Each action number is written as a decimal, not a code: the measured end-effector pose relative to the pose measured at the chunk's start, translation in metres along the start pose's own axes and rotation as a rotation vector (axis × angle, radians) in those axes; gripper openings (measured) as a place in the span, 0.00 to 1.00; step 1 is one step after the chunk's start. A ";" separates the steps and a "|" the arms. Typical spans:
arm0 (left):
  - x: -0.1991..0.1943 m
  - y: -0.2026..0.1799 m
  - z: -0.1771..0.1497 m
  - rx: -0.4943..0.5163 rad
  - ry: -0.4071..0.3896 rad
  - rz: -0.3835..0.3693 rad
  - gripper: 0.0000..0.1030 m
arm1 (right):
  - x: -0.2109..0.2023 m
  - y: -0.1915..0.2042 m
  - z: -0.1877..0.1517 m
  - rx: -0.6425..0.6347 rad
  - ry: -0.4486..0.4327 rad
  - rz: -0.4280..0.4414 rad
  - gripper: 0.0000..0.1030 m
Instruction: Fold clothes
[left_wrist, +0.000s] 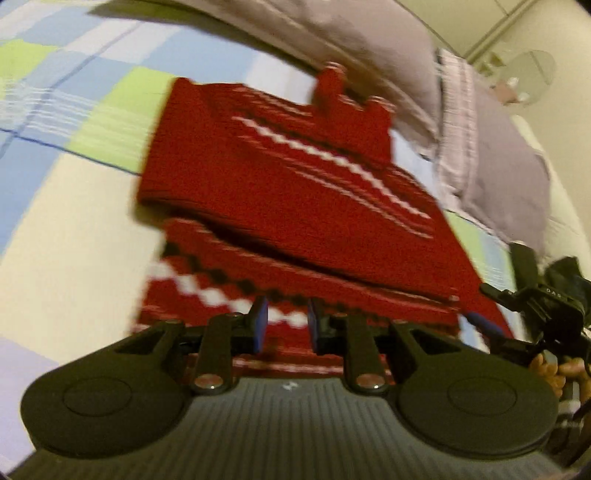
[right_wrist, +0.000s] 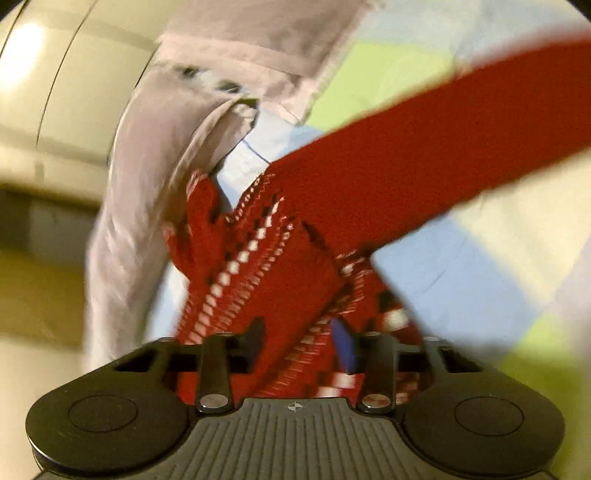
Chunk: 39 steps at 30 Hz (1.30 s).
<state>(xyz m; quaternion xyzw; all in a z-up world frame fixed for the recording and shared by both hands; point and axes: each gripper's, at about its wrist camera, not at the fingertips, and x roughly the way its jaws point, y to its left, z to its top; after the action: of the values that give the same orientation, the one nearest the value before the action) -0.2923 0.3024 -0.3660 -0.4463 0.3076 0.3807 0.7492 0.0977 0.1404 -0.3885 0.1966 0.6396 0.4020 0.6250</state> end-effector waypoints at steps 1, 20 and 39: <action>-0.001 0.005 0.003 -0.006 -0.001 0.013 0.17 | 0.009 -0.003 0.003 0.042 0.001 0.003 0.41; 0.040 0.014 0.040 0.002 -0.042 0.115 0.17 | 0.013 0.057 0.036 -0.305 -0.357 -0.002 0.02; 0.052 -0.001 0.051 0.226 -0.010 0.281 0.03 | 0.050 0.007 0.045 -0.282 -0.168 -0.339 0.03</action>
<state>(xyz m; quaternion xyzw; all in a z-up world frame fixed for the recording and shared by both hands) -0.2580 0.3634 -0.3859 -0.3102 0.4040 0.4469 0.7354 0.1324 0.1944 -0.4105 0.0299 0.5469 0.3589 0.7558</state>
